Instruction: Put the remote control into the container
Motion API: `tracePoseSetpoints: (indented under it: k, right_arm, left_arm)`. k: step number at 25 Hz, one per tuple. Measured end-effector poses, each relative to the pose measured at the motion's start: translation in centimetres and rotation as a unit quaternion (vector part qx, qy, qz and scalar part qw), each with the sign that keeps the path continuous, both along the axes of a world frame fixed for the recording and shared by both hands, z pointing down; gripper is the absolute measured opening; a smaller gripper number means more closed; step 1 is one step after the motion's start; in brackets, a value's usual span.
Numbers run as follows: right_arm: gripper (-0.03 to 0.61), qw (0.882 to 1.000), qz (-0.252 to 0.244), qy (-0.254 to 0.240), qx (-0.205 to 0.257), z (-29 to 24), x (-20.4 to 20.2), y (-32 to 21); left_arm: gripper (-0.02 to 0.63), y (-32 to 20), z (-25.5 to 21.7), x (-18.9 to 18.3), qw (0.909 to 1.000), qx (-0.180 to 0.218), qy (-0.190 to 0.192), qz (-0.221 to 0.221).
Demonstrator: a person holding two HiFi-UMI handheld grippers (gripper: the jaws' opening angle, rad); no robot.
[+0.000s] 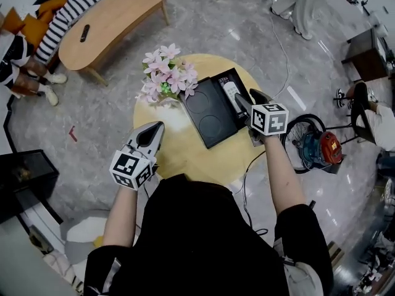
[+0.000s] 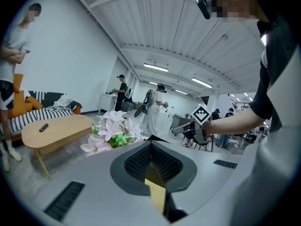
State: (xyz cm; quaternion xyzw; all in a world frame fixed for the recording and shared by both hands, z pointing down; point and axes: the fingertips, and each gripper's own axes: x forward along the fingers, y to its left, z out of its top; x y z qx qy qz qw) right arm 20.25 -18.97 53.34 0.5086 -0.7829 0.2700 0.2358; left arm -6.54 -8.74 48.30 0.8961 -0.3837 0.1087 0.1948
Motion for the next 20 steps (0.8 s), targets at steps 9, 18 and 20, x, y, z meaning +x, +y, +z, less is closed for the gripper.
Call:
tracePoseSetpoints:
  k: [9,18,20]
  right_arm:
    - [0.106,0.992,0.050,-0.030,0.114,-7.3,-1.1,4.9]
    - [0.053,0.975,0.123,-0.092,0.160,-9.3,-0.7,10.3]
    - [0.046,0.970,0.132,-0.104,0.174,-9.9,-0.5,11.5]
  left_arm:
    - [0.008,0.3,-2.9,-1.2,0.9988,0.039,0.020,0.024]
    - [0.006,0.8,-4.1,-1.2,0.9968,0.058,0.023,0.050]
    - [0.006,1.0,-4.7,-1.2,0.9962,0.066,0.027,0.050]
